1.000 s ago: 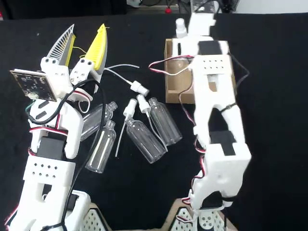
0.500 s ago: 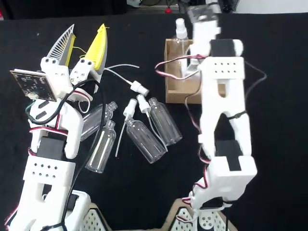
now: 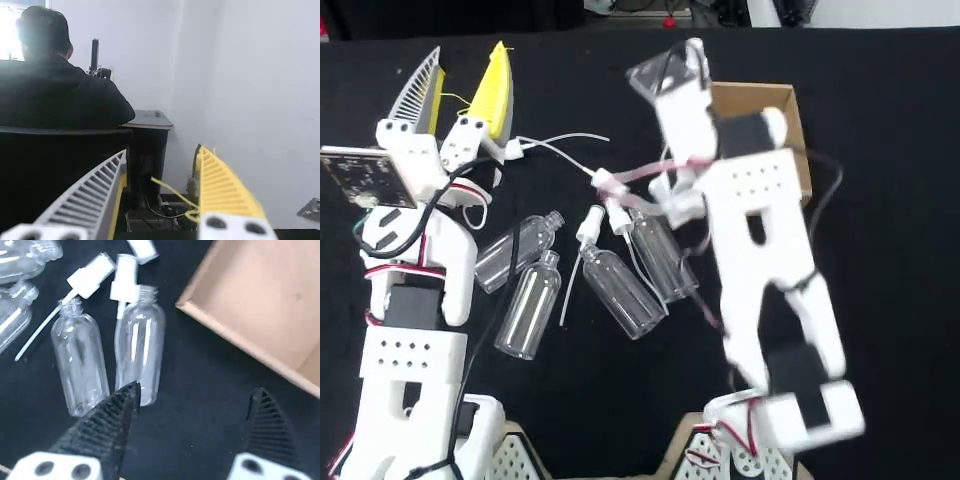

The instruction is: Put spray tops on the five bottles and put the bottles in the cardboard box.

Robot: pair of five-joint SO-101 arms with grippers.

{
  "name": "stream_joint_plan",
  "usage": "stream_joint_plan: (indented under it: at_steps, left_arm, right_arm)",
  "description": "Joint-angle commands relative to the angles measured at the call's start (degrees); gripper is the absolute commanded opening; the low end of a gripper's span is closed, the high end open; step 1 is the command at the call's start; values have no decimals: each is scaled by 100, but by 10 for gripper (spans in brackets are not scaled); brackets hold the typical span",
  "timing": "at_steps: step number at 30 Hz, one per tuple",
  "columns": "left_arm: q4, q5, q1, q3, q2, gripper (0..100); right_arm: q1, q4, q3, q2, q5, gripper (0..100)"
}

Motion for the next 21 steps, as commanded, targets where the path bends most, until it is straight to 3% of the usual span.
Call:
stream_joint_plan:
  at_steps: [1, 4, 11, 21]
  left_arm:
    - [-123, 18, -48, -444, -44, 213]
    - [-123, 9, -48, -462, -44, 213]
    - [-123, 9, -57, -462, -44, 213]
    - [-149, 53, -286, -479, -44, 213]
  right_arm:
    - [-448, -1451, 1727, -1314, 26, 322]
    - [-905, -2338, 2730, -1974, -105, 322]
    - [-2013, -2892, 3301, -2088, -413, 322]
    - [-2268, -4026, 3723, -1059, -897, 322]
